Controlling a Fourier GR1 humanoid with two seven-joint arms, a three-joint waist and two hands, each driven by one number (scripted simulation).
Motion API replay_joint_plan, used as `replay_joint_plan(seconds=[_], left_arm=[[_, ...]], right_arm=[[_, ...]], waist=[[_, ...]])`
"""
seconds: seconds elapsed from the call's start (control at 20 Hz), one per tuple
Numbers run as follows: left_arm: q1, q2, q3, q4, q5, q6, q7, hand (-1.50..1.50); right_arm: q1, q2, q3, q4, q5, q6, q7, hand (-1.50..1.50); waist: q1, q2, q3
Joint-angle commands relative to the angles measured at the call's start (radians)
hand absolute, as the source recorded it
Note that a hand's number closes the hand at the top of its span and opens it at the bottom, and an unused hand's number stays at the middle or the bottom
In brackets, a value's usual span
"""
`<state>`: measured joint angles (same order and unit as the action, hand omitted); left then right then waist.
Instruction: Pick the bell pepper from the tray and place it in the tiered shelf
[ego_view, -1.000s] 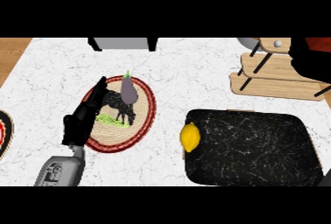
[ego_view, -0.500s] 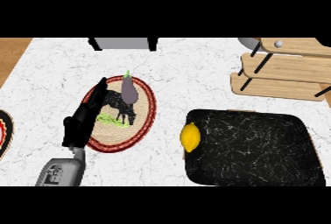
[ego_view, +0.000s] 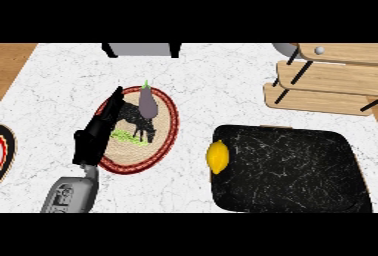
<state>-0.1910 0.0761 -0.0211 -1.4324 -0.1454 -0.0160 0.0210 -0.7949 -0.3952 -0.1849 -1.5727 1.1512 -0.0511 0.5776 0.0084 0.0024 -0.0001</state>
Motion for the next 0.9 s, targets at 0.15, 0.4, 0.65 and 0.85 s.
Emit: replay_joint_plan(seconds=[0.15, 0.4, 0.65, 0.85], left_arm=[[-0.011, -0.014, -0.008, 0.02, -0.005, 0.0, -0.012, 0.0], [0.053, -0.005, -0.01, -0.062, -0.005, -0.001, 0.002, 0.0], [0.067, -0.026, -0.037, -0.09, -0.029, 0.015, 0.027, 0.0], [0.024, 0.017, 0.03, 0.017, 0.021, -0.04, -0.023, 0.0]], right_arm=[[-0.055, 0.083, -0.113, 0.105, -0.141, -0.231, -0.065, 1.5], [0.004, 0.026, -0.174, 0.22, -0.28, -0.305, -0.266, 1.5], [-0.043, -0.035, -0.212, 0.37, -0.334, -0.355, -0.347, 1.5], [-0.066, -0.062, -0.223, 0.464, -0.392, -0.379, -0.424, 1.5]], waist=[[0.004, 0.006, 0.002], [0.0, -0.001, 0.001], [0.002, -0.001, 0.0], [0.0, 0.001, 0.0]])
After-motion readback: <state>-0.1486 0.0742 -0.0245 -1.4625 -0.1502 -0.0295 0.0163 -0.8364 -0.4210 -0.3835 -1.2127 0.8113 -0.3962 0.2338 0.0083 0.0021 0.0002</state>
